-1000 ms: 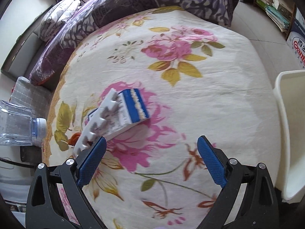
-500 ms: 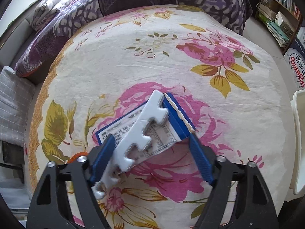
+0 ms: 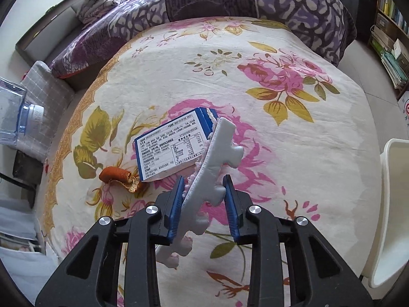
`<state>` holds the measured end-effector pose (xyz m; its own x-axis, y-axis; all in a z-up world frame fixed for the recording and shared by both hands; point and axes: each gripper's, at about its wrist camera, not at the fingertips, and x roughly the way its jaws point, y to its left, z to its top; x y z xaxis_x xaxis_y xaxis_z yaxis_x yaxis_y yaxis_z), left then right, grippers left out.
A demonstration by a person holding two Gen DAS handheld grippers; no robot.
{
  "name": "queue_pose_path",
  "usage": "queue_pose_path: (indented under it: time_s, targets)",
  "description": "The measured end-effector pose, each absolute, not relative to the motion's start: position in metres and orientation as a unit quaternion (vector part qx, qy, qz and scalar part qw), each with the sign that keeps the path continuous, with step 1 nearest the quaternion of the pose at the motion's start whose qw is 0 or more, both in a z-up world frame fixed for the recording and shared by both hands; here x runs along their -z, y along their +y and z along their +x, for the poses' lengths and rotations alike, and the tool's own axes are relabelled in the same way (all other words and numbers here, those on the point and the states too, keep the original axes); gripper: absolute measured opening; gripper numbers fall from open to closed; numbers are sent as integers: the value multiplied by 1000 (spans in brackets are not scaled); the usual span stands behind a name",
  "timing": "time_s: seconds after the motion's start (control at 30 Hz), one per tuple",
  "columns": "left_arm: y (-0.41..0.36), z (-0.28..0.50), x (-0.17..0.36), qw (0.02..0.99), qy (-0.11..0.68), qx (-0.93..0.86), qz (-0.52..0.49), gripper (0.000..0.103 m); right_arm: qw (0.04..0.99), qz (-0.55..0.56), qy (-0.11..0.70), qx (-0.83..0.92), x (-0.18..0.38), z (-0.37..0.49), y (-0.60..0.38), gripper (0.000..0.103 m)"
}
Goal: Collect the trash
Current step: 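Drop the white foam strip into the bin with the right tool while the left tool holds the bottle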
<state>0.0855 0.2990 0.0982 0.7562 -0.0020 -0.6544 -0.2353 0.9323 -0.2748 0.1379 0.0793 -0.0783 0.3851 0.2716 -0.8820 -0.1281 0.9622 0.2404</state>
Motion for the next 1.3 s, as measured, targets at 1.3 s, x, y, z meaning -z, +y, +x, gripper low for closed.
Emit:
queue_pose_path:
  time_s: [1.3]
  targets:
    - [128, 125, -58, 926, 374, 20, -53, 43, 873, 153, 463, 21, 15, 116, -157, 30]
